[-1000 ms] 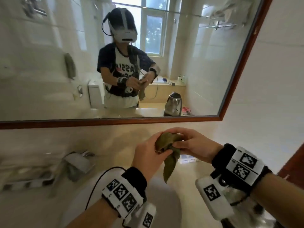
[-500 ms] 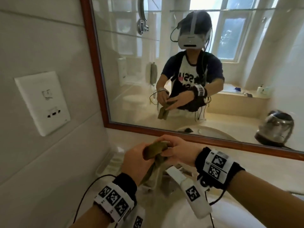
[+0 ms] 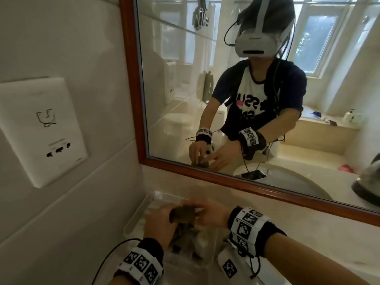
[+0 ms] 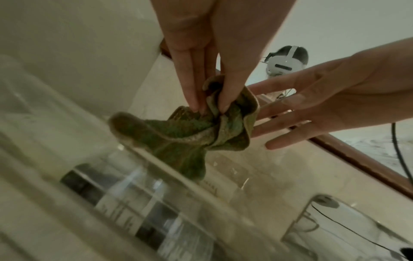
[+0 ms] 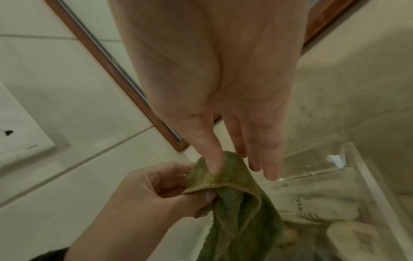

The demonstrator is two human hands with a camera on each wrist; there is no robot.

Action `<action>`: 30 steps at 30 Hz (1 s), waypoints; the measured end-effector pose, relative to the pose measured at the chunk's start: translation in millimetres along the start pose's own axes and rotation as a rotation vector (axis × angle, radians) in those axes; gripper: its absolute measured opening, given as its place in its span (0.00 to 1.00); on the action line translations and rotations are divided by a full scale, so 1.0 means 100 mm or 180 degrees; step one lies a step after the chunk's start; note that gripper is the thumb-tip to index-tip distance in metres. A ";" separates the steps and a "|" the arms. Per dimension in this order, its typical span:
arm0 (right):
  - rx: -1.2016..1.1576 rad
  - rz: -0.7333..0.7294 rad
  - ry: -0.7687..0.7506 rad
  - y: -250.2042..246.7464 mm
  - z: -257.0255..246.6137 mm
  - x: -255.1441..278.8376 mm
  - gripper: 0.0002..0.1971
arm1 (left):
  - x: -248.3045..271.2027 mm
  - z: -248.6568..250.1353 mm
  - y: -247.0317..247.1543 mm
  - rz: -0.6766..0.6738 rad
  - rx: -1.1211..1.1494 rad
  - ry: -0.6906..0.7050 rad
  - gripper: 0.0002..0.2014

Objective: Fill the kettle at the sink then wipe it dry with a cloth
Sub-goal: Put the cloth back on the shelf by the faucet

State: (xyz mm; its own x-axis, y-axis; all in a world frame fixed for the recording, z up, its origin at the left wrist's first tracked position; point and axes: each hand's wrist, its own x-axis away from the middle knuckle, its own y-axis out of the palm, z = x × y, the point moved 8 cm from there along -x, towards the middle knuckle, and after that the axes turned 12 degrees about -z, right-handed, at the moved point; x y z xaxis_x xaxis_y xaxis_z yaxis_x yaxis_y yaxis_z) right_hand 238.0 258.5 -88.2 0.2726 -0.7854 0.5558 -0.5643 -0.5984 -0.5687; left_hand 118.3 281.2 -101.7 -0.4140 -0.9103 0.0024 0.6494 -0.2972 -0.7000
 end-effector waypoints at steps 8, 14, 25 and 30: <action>0.0376 0.0045 -0.0072 0.15 0.03 0.03 0.32 | -0.13 -0.06 0.13 -0.0483 0.0205 0.0144 0.28; -0.0400 0.0329 -0.0149 -0.12 0.23 0.78 0.23 | -0.05 0.26 0.09 -0.0542 0.0220 0.0196 0.31; -0.0494 0.1207 0.0945 0.12 1.44 3.15 0.32 | 0.78 2.67 1.37 -0.1154 -0.0041 0.1822 0.30; -0.1041 0.1707 0.1511 0.63 2.29 4.55 0.31 | 1.57 3.72 2.42 -0.1735 -0.0136 0.2613 0.30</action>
State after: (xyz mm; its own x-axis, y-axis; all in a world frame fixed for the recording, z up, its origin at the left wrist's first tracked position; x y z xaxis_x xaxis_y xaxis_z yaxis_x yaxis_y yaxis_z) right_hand 505.1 -172.6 -9.7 -0.4223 -0.7578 0.4973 -0.7454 -0.0219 -0.6662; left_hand 447.5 -41.0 -4.9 -0.9745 -0.1644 -0.1528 0.2213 -0.5913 -0.7755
